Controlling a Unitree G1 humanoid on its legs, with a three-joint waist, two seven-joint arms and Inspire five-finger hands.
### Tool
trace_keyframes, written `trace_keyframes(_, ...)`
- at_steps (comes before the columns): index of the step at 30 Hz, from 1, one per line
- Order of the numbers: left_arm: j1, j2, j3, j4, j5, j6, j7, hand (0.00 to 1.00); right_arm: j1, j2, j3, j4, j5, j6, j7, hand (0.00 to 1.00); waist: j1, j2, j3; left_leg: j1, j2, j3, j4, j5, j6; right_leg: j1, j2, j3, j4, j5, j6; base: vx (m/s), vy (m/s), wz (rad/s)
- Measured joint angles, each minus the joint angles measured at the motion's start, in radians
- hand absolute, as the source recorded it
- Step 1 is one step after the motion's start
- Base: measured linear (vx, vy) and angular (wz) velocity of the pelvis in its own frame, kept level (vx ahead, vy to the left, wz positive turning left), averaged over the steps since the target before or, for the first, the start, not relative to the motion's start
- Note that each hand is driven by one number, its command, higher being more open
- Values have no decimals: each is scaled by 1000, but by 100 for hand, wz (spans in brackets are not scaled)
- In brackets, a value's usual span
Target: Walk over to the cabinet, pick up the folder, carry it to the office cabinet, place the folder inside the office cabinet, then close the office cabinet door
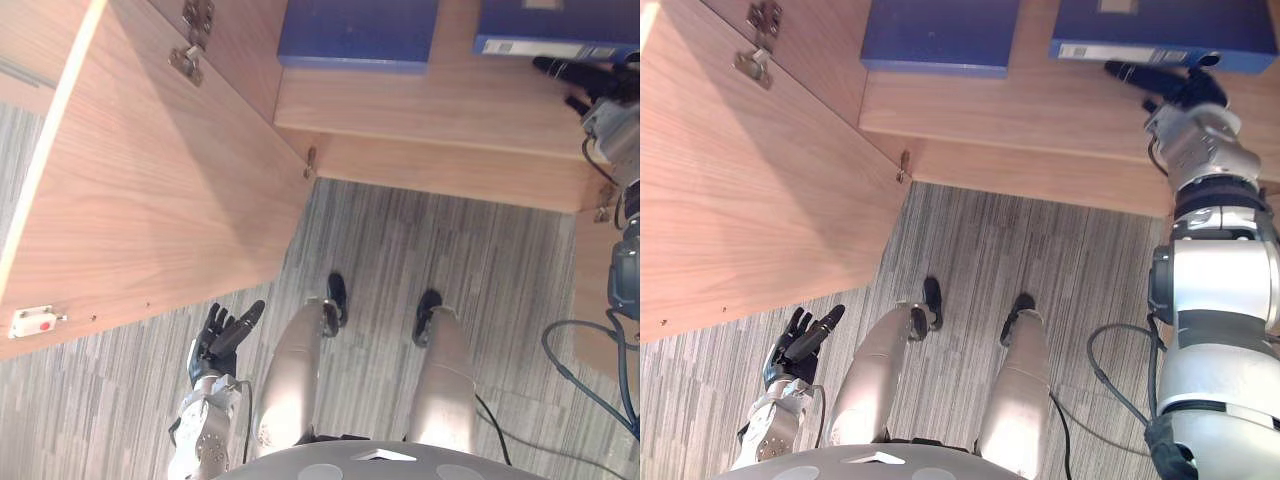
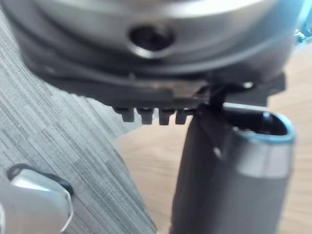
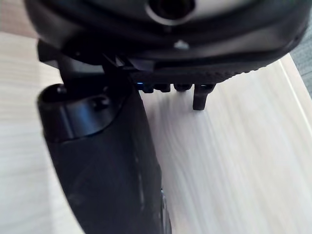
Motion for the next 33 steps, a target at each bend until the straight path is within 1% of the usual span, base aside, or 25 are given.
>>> trace_keyframes(2,0,4,8,12,15,4,-10,100,12,1,20,16,-73,9,29,100,0,-1,-5,30,0,-3,-23,4,-2,33,1,-12,-23,4,0,72,-29,1)
trace_keyframes(3,0,4,23,31,28,5,-17,100,15,5,33,27,-106,18,45,100,1,-4,-25,35,0,-1,-36,6,-3,36,2,-14,-36,6,0,59,-25,-2)
trace_keyframes(7,-3,6,65,85,30,7,-30,100,16,12,39,25,-190,19,77,100,-1,-9,-45,55,4,5,-60,11,-4,56,10,-22,-72,21,2,65,-16,-8)
trace_keyframes(9,-7,8,83,117,32,7,-33,100,16,13,31,19,-220,18,89,100,0,-10,-57,55,9,6,-70,13,-3,60,18,-23,-90,34,3,50,-4,-8)
trace_keyframes(12,-24,10,110,166,32,8,-35,100,15,14,-11,-6,-319,17,103,100,2,-11,-57,68,11,14,-83,15,1,75,20,-28,-114,51,6,30,9,-7)
trace_keyframes(14,-24,10,115,173,32,7,-35,100,15,15,-26,-48,-336,16,103,100,3,-10,-58,70,13,21,-91,19,4,77,23,-27,-131,60,5,-4,12,-13)
trace_keyframes(17,-35,15,129,191,33,7,-33,100,15,20,-38,-103,-378,-7,105,100,2,-10,-58,70,15,27,-104,24,7,77,28,-22,-151,71,7,-15,8,-9)
trace_keyframes(18,-41,20,133,192,33,6,-34,100,16,28,-38,-119,-444,-27,116,100,3,-10,-58,70,17,31,-106,25,7,76,31,-20,-158,74,7,-12,-2,-7)
trace_keyframes(20,-46,23,143,192,32,5,-39,100,31,35,-33,-144,-533,-45,143,100,5,-10,-58,72,18,35,-108,25,7,73,32,-15,-158,75,6,9,-13,-8)
trace_keyframes(22,-48,29,145,191,32,5,-41,100,84,35,1,-186,-630,-70,180,100,11,-9,-61,74,19,40,-109,26,6,71,34,-11,-158,75,6,29,-20,-6)
trace_keyframes(23,-48,40,145,191,32,6,-46,100,135,35,43,-220,-705,-81,222,100,13,-11,-64,77,20,42,-114,27,5,71,35,-10,-157,75,6,52,-31,-2)
trace_keyframes(24,-48,53,145,192,37,11,-50,100,180,40,86,-231,-780,-91,290,100,17,-11,-70,79,20,42,-123,30,3,71,35,-11,-159,76,5,56,-34,-2)
trace_keyframes(26,-50,64,147,198,70,16,-52,100,251,65,132,-231,-870,-97,371,100,22,-11,-78,83,20,42,-128,31,1,72,36,-12,-159,76,5,55,-33,-1)
trace_keyframes(27,-51,65,148,201,71,17,-51,100,285,80,153,-275,-947,-120,358,100,16,-12,-78,88,20,43,-130,31,1,75,36,-12,-159,76,5,49,-28,-1)
trace_keyframes(30,-83,75,148,237,71,19,-48,100,291,82,155,-268,-1021,-118,394,100,22,-14,-86,90,20,43,-131,35,0,78,36,-12,-161,79,0,0,0,0)
trace_keyframes(33,-105,84,148,261,71,20,-47,100,318,102,150,-268,-1082,-127,385,100,27,-23,-93,91,23,46,-141,43,0,78,42,-11,-179,88,-4,-18,-8,-3)
